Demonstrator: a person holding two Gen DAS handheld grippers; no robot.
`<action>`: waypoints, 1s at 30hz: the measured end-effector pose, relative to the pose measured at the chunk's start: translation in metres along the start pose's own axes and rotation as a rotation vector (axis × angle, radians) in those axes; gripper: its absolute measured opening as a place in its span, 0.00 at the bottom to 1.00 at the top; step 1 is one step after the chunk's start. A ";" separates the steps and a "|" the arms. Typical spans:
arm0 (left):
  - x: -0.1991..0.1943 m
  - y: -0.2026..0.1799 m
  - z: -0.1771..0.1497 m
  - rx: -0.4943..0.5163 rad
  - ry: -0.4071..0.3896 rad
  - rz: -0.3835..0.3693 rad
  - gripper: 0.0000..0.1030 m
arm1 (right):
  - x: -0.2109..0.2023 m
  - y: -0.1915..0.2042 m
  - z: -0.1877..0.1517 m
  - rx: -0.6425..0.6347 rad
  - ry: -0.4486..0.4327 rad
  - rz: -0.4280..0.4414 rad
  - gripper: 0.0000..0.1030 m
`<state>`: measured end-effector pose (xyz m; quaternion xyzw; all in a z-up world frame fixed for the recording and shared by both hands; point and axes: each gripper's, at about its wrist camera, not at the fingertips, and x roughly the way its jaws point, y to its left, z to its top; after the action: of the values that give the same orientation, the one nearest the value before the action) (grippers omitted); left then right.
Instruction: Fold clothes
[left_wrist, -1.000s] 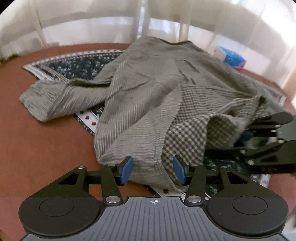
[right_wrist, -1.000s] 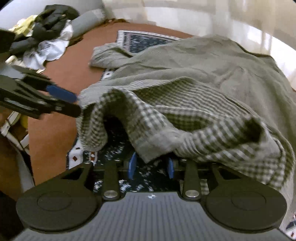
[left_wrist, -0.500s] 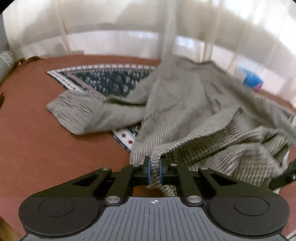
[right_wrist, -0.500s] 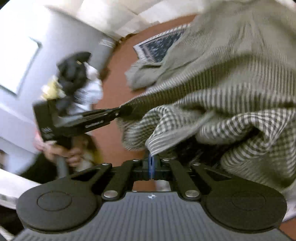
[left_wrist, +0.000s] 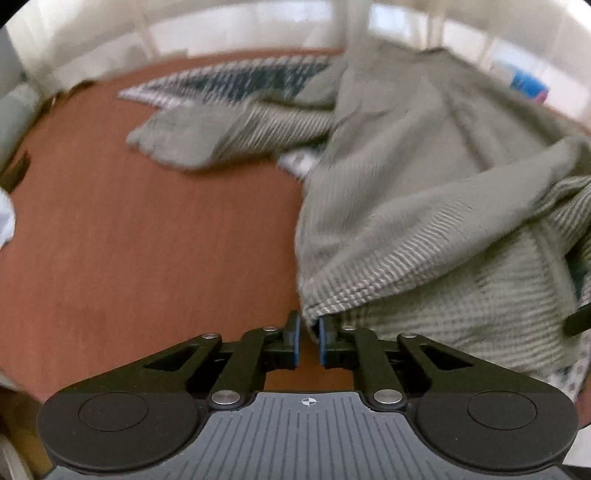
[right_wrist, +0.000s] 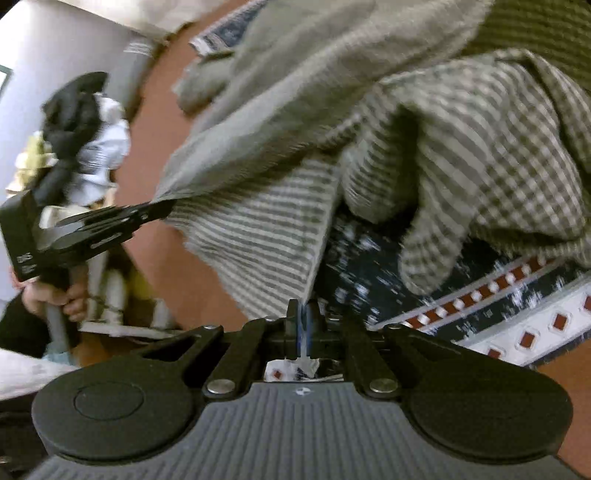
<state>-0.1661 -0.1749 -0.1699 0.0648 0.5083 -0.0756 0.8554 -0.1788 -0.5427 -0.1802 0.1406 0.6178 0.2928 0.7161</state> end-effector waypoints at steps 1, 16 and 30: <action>-0.001 0.004 -0.002 -0.007 -0.001 -0.002 0.22 | 0.000 0.002 -0.004 -0.005 -0.002 -0.026 0.06; -0.054 -0.084 0.026 0.270 -0.164 -0.309 0.59 | -0.068 -0.012 -0.061 -0.080 -0.327 -0.459 0.30; 0.002 -0.192 0.031 0.404 -0.134 -0.379 0.59 | -0.072 -0.063 -0.044 0.280 -0.461 -0.329 0.35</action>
<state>-0.1762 -0.3689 -0.1635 0.1329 0.4281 -0.3380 0.8275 -0.2109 -0.6423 -0.1667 0.1987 0.4880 0.0459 0.8487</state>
